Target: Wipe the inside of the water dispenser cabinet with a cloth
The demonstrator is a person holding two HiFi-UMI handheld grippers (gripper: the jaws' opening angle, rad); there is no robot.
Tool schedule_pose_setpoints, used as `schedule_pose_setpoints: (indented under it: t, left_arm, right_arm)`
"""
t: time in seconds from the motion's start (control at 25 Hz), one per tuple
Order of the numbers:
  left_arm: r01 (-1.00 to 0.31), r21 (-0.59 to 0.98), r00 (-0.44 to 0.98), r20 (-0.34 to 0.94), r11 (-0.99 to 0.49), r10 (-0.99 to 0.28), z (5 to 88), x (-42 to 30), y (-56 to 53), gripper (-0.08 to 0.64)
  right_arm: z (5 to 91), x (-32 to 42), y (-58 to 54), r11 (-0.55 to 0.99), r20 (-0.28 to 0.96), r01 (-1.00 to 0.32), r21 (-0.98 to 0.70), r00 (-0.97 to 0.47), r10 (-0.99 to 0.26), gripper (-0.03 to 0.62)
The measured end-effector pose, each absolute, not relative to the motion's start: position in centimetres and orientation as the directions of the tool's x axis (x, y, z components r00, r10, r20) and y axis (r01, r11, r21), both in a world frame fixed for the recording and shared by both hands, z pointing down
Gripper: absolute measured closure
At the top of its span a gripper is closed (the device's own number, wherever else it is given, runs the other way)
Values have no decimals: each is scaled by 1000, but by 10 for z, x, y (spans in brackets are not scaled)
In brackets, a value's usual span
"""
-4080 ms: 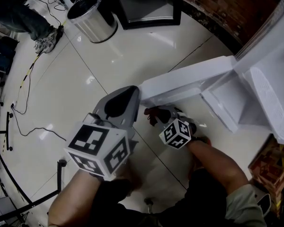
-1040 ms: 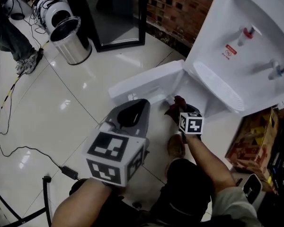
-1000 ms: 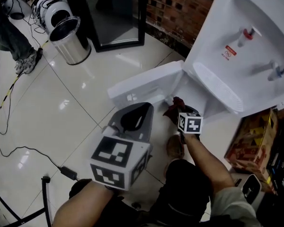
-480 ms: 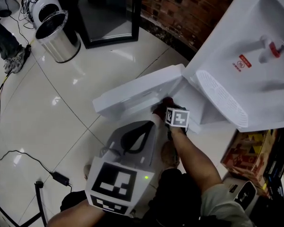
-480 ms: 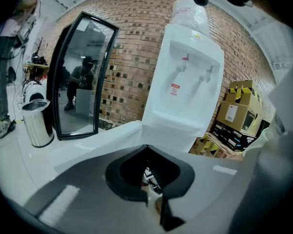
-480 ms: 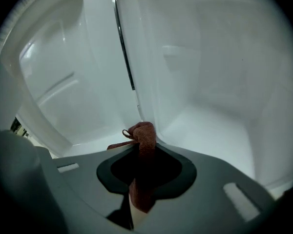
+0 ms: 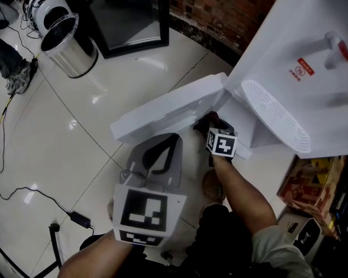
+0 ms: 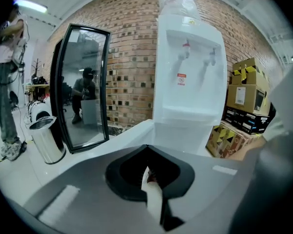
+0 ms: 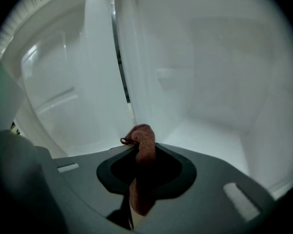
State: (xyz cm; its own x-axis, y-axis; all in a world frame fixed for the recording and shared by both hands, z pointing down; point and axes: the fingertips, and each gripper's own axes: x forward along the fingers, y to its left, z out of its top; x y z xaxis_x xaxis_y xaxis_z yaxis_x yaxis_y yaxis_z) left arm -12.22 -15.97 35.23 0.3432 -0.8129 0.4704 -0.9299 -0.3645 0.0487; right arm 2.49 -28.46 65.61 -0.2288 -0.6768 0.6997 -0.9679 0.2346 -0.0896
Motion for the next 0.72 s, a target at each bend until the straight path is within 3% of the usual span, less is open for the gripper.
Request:
schedule_pose_setpoints:
  t: [0.72]
  left_arm:
    - [-956,4,274,386,-295,-881,325,-131,-162,560]
  right_arm:
    - [445,27,-283,222,351,-966,-136,-257,-901,509]
